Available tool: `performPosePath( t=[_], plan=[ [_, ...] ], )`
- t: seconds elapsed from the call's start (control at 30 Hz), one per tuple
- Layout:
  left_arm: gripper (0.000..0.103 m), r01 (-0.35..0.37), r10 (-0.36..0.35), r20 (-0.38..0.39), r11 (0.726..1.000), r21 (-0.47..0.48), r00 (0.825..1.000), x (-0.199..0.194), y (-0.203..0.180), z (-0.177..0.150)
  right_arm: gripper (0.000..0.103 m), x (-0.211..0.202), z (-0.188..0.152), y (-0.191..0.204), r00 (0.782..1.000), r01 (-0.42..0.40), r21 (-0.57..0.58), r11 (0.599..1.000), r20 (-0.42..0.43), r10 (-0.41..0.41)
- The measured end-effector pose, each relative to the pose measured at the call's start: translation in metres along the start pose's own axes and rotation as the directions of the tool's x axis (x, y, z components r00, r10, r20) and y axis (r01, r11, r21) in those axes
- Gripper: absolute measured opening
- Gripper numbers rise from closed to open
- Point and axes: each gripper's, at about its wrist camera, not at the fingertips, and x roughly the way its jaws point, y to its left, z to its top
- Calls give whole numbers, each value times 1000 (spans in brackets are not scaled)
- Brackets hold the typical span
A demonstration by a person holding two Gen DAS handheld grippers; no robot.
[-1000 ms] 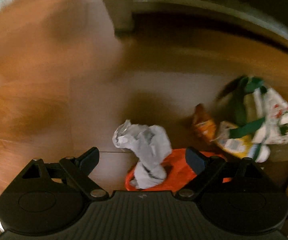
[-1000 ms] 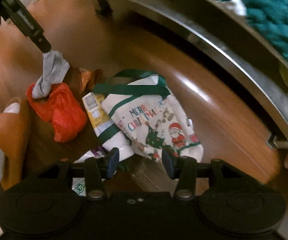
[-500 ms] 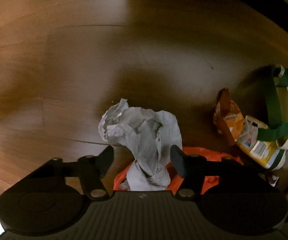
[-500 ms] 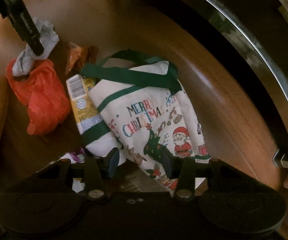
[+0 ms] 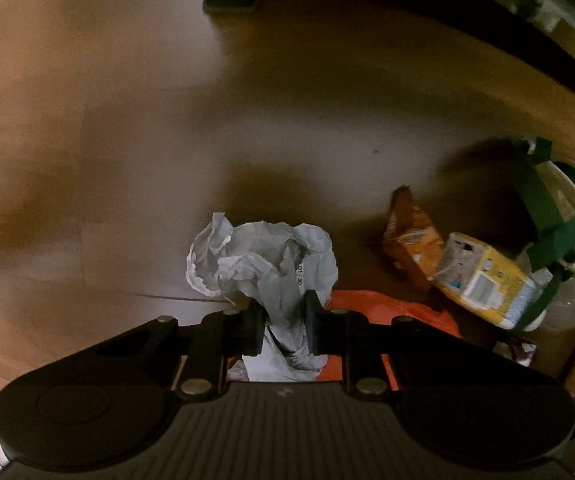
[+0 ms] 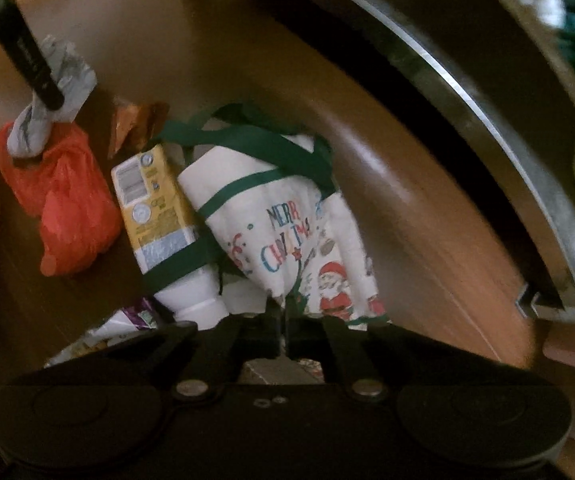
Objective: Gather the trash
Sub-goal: 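Grasp the crumpled foil paper with left while right grasps the Merry Christmas tote bag, then carry the foil paper in left while right carries the tote bag to the teal bin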
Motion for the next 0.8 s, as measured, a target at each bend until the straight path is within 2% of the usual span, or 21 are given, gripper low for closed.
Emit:
performPosePath(
  t=[0.13, 0.3, 0.57, 0.8],
  plan=[
    [19, 5, -6, 19, 999, 47, 1000, -21, -4, -4, 2, -26, -2, -9, 999, 13, 61, 998, 38, -15],
    [19, 1, -8, 55, 992, 129, 998, -70, -20, -12, 2, -70, -11, -24, 997, -7, 163, 987, 82, -7],
    [19, 82, -114, 101, 958, 274, 988, -165, -61, -33, 2, -155, -30, -33, 981, -87, 266, 960, 191, 36],
    [19, 85, -147, 182, 946, 312, 972, -246, -98, -59, 2, -235, -57, -46, 959, -145, 332, 932, 280, 50]
  ],
)
